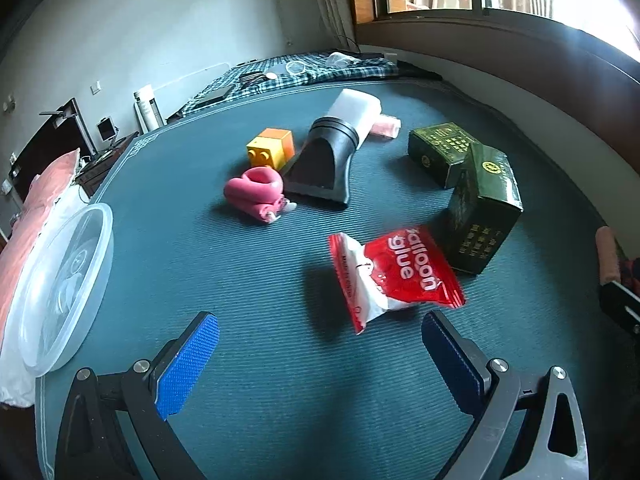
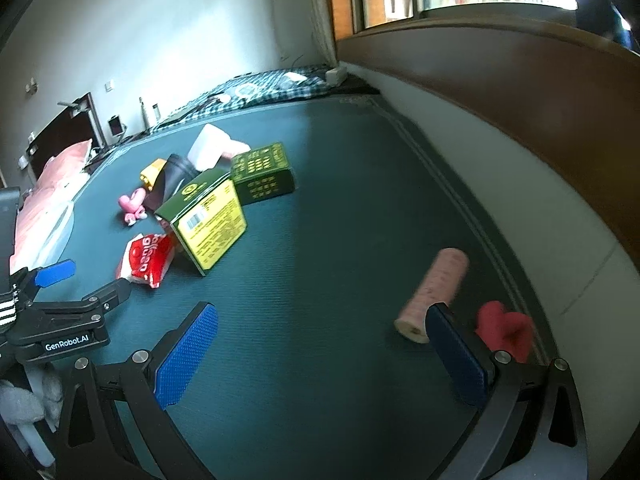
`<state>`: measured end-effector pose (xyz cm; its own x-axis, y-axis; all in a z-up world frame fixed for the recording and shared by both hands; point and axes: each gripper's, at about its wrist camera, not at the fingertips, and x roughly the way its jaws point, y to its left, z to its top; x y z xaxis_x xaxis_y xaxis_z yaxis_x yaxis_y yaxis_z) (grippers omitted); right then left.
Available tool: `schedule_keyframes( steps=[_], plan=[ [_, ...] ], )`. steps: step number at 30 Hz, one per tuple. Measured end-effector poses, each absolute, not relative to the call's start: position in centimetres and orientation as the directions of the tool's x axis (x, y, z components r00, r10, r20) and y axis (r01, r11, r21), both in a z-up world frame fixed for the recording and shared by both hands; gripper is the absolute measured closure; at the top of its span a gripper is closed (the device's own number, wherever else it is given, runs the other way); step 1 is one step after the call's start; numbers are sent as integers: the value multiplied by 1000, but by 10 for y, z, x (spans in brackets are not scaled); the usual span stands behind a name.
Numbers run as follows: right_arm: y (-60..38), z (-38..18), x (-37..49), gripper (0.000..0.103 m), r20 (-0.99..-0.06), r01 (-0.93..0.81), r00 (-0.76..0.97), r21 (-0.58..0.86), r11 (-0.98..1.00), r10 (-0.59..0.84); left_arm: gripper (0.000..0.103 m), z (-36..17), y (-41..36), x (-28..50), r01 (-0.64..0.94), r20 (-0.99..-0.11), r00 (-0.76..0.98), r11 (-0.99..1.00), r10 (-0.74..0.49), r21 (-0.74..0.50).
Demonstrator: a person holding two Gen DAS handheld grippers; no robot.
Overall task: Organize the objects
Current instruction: 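Grasp red knotted foam with right tool while left tool grasps balloon glue packet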
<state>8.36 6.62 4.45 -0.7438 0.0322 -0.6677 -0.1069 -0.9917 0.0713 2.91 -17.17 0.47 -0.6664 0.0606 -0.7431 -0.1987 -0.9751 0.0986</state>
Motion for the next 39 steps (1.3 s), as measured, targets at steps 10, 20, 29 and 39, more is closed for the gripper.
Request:
schedule_keyframes(
  steps=[10, 20, 29, 39],
  plan=[
    [96, 53, 103, 0, -633, -197, -766, 61, -978, 115, 0, 2, -158, 23, -230, -752, -652, -970, 92, 80],
    [138, 44, 115, 0, -657, -327, -722, 52, -943, 215, 0, 2, -146, 15, -250, -767, -627, -968, 135, 33],
    [156, 22, 101, 8, -709, -373, -665, 40, -927, 237, 0, -4, -145, 4, -236, -780, -612, -972, 131, 22],
    [157, 7, 87, 55, -756, -358, -621, 36, -933, 209, 0, -14, -148, -9, -216, -797, -589, -976, 133, -3]
  ],
)
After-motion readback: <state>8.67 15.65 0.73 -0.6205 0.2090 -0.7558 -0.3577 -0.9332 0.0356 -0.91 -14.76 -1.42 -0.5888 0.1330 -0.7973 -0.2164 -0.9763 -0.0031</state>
